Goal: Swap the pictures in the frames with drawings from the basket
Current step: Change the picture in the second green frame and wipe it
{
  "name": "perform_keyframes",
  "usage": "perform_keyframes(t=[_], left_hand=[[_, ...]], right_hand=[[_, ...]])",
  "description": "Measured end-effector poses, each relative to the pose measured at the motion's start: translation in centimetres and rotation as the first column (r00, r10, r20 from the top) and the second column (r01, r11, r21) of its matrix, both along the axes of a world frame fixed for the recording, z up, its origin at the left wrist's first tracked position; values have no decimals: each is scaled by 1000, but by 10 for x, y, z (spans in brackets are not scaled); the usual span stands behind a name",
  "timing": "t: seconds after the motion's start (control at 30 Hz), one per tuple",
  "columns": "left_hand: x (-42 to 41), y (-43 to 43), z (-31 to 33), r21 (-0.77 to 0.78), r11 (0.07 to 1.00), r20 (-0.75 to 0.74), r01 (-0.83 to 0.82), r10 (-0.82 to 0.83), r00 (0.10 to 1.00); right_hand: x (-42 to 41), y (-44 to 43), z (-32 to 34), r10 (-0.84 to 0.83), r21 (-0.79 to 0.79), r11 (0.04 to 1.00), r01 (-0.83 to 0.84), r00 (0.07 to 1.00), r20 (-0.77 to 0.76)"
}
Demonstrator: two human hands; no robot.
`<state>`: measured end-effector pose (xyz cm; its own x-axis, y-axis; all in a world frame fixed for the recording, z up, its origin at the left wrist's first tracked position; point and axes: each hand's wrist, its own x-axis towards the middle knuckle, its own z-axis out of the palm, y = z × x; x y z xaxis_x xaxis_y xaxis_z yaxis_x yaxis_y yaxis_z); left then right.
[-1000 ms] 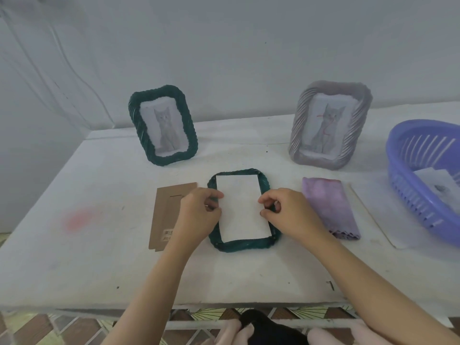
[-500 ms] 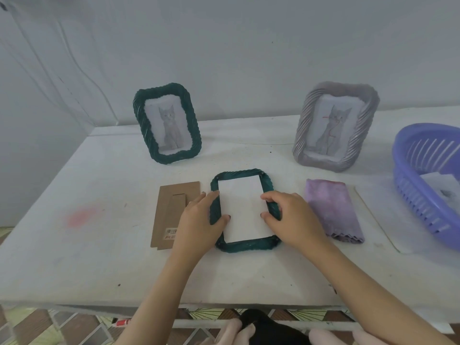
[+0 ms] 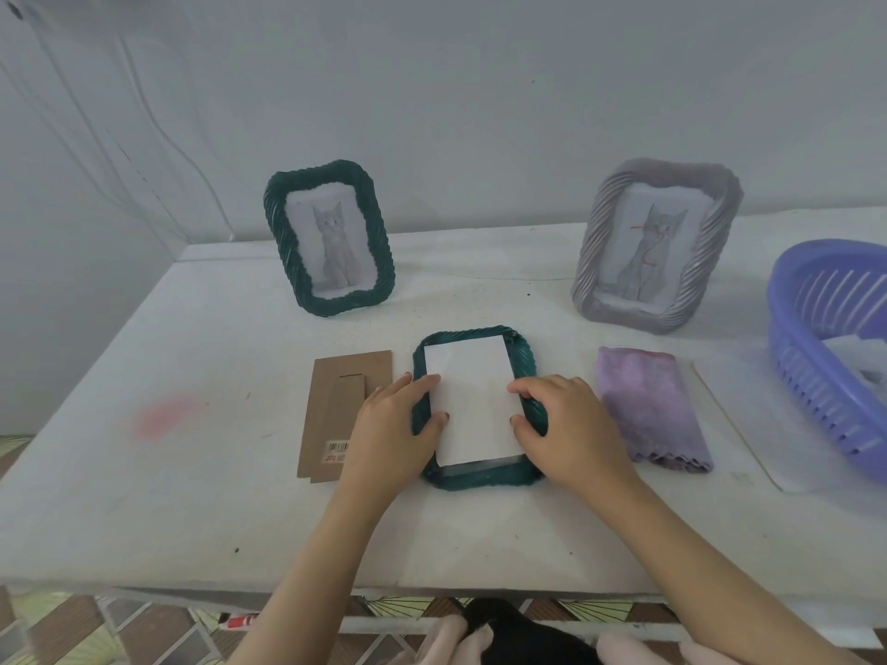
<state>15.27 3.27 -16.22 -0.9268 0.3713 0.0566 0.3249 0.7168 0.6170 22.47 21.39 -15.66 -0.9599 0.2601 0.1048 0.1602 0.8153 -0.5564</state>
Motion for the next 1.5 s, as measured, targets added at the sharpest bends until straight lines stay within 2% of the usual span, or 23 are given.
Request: perform_keyframes(t=[0.27, 0.63, 0.9, 1.17, 1.33, 1.5], left_hand=[[-1, -1, 4, 73, 997, 50, 23, -27, 998], [-4, -6, 0, 34, 996, 31, 87, -88, 996], [-6, -5, 1, -12, 990, 28, 140, -140, 990], [-4, -5, 4, -4, 991, 11, 133, -133, 991], [-2, -23, 14, 109, 994, -30, 6, -3, 1000], [-6, -69, 10, 148, 973, -28, -178, 184, 983]], right_hand=[[6, -4, 2, -30, 44, 999, 32, 998, -50], [11, -6, 5, -17, -65, 998, 18, 1000, 12], [11, -8, 7, -11, -75, 997, 15, 998, 56], [8, -10, 4, -49, -11, 999, 49, 999, 22], [7, -21, 6, -66, 5, 998, 68, 986, -152], [-9, -53, 16, 68, -50, 996, -78, 982, -177]])
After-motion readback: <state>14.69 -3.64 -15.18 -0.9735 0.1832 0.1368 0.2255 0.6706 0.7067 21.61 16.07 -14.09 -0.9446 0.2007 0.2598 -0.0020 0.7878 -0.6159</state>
